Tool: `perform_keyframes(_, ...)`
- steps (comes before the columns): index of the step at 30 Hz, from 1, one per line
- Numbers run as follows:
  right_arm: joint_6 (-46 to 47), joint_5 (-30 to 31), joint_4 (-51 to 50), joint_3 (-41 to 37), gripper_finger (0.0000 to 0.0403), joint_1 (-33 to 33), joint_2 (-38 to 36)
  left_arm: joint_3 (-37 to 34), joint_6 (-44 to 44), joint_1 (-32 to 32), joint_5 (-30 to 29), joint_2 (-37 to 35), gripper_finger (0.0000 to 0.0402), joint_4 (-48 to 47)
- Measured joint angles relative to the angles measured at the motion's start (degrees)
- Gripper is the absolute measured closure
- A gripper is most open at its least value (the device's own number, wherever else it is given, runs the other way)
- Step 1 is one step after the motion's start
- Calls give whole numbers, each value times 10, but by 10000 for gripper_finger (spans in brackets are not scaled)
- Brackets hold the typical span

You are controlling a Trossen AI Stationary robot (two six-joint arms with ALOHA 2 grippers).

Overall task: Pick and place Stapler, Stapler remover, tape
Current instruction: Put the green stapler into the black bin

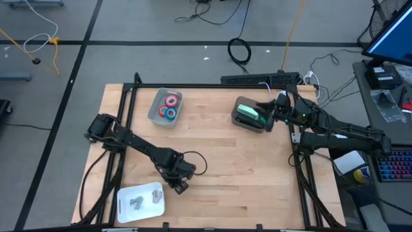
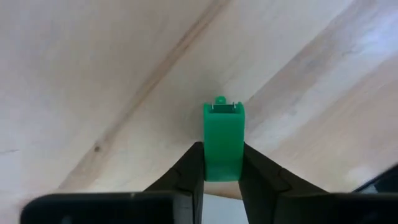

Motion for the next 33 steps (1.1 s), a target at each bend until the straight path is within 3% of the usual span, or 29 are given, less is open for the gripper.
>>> perform_keyframes(9, -1, -176, 18, -33, 287, 0, 18, 0, 17, 46, -91, -97, 319, 13)
perform_keyframes(14, -1, -279, 149, -65, 287, 5, 58, 0, 12, 95, -136, -149, 328, 61)
perform_keyframes(23, 6, -292, 349, -71, 286, 50, 205, 0, 29, 162, -172, -162, 325, 233)
perform_keyframes(33, 9, -337, 387, -27, 277, 58, 340, 0, 67, 190, -219, -162, 327, 343)
